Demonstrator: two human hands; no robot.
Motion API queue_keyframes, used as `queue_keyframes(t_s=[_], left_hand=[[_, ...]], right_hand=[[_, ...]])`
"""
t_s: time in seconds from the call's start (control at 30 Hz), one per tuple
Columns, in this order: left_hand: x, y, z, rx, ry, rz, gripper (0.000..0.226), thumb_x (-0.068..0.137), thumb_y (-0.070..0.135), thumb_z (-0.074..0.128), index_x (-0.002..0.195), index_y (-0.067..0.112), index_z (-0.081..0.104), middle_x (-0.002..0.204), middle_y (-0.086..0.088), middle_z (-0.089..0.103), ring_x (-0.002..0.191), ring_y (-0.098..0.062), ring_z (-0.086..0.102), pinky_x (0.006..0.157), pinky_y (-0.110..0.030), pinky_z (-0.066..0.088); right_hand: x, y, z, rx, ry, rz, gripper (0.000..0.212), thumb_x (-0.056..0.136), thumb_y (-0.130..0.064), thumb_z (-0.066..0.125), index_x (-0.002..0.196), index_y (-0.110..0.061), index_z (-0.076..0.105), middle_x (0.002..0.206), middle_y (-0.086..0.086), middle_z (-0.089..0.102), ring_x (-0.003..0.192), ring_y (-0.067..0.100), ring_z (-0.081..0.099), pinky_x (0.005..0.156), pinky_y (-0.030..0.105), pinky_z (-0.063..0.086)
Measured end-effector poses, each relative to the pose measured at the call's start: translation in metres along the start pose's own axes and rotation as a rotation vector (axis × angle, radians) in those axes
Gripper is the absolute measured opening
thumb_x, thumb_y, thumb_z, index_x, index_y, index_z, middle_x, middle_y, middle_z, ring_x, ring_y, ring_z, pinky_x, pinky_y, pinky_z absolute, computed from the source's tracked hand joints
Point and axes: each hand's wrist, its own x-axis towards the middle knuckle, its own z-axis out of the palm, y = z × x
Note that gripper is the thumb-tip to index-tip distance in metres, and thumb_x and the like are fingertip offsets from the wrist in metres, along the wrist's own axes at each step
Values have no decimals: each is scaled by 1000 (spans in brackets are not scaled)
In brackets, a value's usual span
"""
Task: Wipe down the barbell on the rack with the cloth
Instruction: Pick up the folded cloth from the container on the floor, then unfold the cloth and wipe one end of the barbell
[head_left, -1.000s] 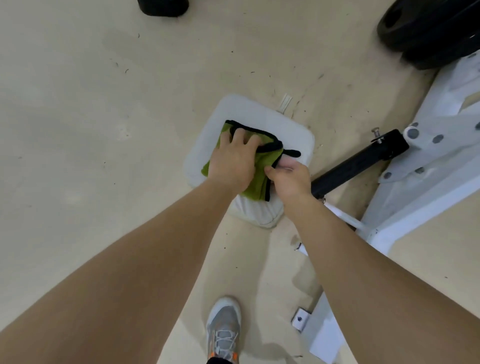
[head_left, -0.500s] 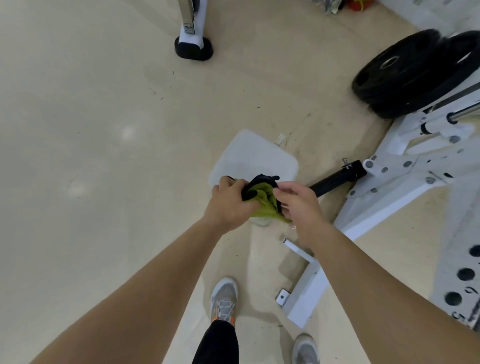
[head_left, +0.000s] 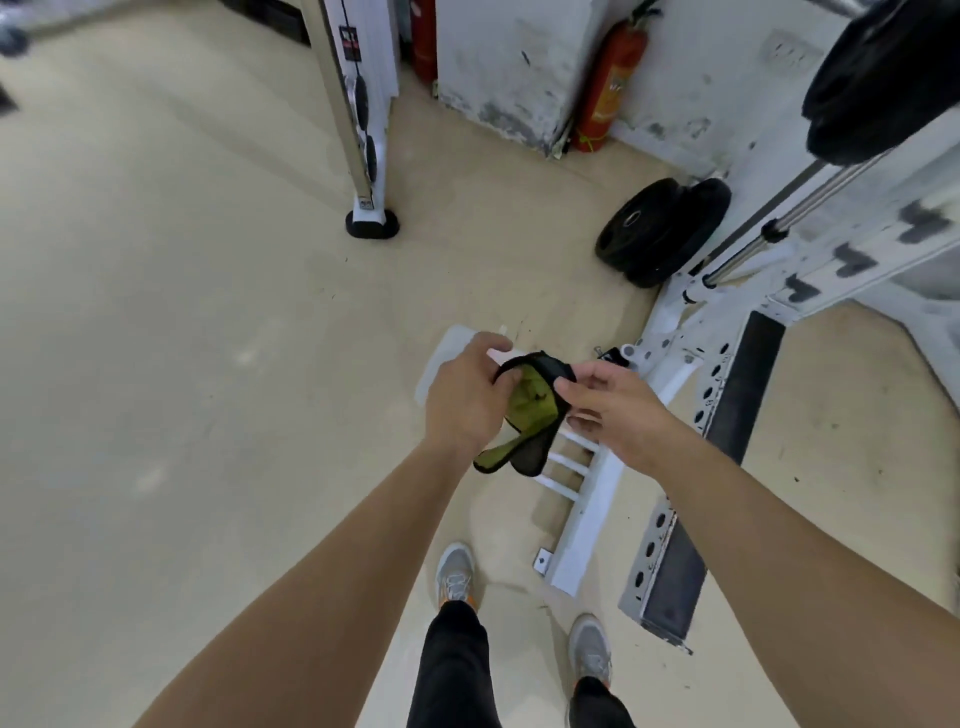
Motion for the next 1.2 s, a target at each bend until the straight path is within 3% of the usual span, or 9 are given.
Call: queue_keyframes(t_s=[0.2,0.3,0.4,0.5,0.63,0.73,0.9,1.03,1.2], left_hand=[[-53,99,-49,183,-150,201,26,87,14,53,83,37,65,81,12,69,82,-13,64,74,-32,51],[-82,131,-55,553,-293,319,21,80,15,49,69,31,58,82,9,69,85,-19,63,75,-35,52],[-116,158,-35,1044,-400,351,15,88,18,45,79,27,52,92,2,65,84,-22,56,74,-33,43],[-155,187,3,1172,-482,171,13,89,29,48,97,21,55,104,0,62,91,-23,56,76,-33,42],[-219,257,79,602,-404,354,65,87,45,67,145,30,40,131,8,53,120,-14,53,95,-33,44],[-265,322,137,129,-462,488,57,80,45,78,130,37,52,115,22,59,110,0,56,100,-28,44],[-323,371,218,-20,-685,519,15,86,20,75,89,7,68,90,4,68,87,-6,64,92,-32,50],[-364,408,271,-191,-648,519,56,74,36,83,121,25,54,116,8,66,107,-7,63,95,-30,52],[-369,460,321,-135,-789,520,62,68,48,86,121,26,62,112,7,74,104,-13,70,92,-41,57]], right_hand=[[-130,-60,-67,274,322,-166,13,102,-18,56,92,-10,61,94,6,65,87,20,61,91,37,50],[-187,-88,-113,283,501,-270,16,104,-20,51,91,-12,57,104,10,67,95,26,66,91,41,52],[-248,-112,-158,298,627,-399,18,105,-25,51,101,-9,58,114,10,66,101,26,63,89,40,52],[-314,-130,-199,229,618,-491,30,105,-30,49,92,-10,67,102,6,74,96,23,67,89,38,54],[-396,-142,-228,118,469,-610,42,106,-29,46,86,-7,76,105,18,75,99,30,72,93,44,56],[-450,-151,-245,73,395,-723,55,107,-24,42,69,-13,79,98,14,78,91,26,73,83,34,57],[-524,-168,-294,134,405,-841,44,108,-27,42,90,-4,74,109,13,76,69,13,66,63,27,51],[-565,-175,-326,198,375,-910,45,108,-27,39,89,-7,75,103,7,78,56,5,58,59,22,44],[-591,-180,-392,284,510,-892,46,107,-31,42,103,-2,77,92,5,79,56,9,55,55,24,45]])
